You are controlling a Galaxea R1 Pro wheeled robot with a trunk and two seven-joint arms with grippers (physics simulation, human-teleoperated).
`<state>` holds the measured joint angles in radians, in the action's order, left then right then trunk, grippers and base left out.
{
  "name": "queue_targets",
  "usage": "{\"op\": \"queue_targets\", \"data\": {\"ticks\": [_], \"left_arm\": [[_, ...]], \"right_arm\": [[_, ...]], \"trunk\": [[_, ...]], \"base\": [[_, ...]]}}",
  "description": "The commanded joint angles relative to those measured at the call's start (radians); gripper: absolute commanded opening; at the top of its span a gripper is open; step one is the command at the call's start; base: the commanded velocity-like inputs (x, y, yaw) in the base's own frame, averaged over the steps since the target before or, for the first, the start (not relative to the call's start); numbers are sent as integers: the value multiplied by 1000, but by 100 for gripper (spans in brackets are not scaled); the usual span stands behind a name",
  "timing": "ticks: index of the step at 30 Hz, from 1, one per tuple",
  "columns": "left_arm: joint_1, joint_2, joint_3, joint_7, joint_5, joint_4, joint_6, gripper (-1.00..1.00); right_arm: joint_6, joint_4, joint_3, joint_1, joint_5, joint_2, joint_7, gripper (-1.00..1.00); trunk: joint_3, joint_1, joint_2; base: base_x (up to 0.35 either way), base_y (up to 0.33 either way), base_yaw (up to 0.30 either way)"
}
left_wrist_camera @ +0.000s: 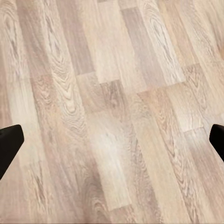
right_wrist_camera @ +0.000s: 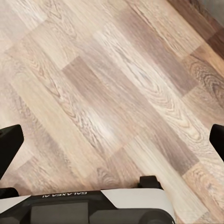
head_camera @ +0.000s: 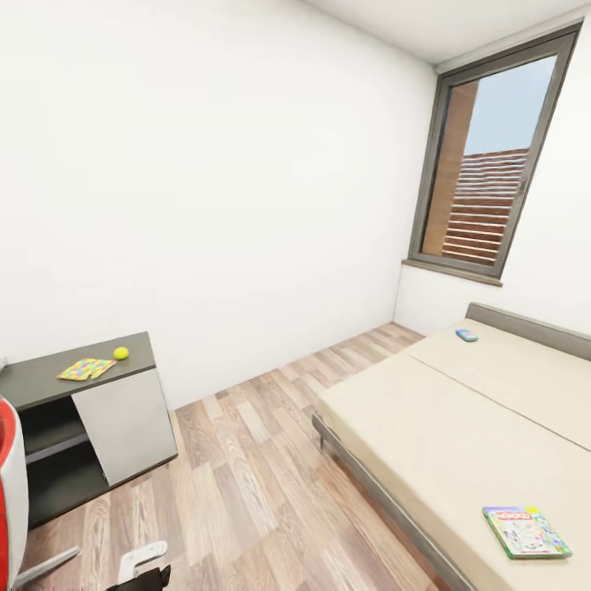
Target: Put all the toys in the child's room - the three board games (two on the bed and one on the table), the two jigsaw puzzles on the table, and the tennis ball on the table - inside the toy box on the table in the child's room.
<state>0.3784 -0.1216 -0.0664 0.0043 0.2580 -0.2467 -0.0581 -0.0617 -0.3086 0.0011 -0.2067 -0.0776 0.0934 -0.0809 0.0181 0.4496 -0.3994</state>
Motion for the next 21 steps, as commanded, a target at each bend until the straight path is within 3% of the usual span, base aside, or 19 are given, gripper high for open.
{"op": "queue_targets", "data": {"ticks": [1, 15, 21], "left_arm": [[1, 0, -3, 0, 3, 1, -3, 100], [1, 0, -3, 0, 3, 1, -3, 100], [1, 0, -2, 0, 3, 1, -3, 100]], "right_arm": [[-4, 1, 0, 0, -8, 0, -2, 100], [-4, 1, 0, 0, -8, 0, -2, 100], [-4, 1, 0, 0, -9, 0, -2, 100]], "trunk": [[0, 0, -1], [4, 0, -1], [4, 0, -1]], "base": [[64, 0, 282], [46, 0, 277], [4, 0, 91]]}}
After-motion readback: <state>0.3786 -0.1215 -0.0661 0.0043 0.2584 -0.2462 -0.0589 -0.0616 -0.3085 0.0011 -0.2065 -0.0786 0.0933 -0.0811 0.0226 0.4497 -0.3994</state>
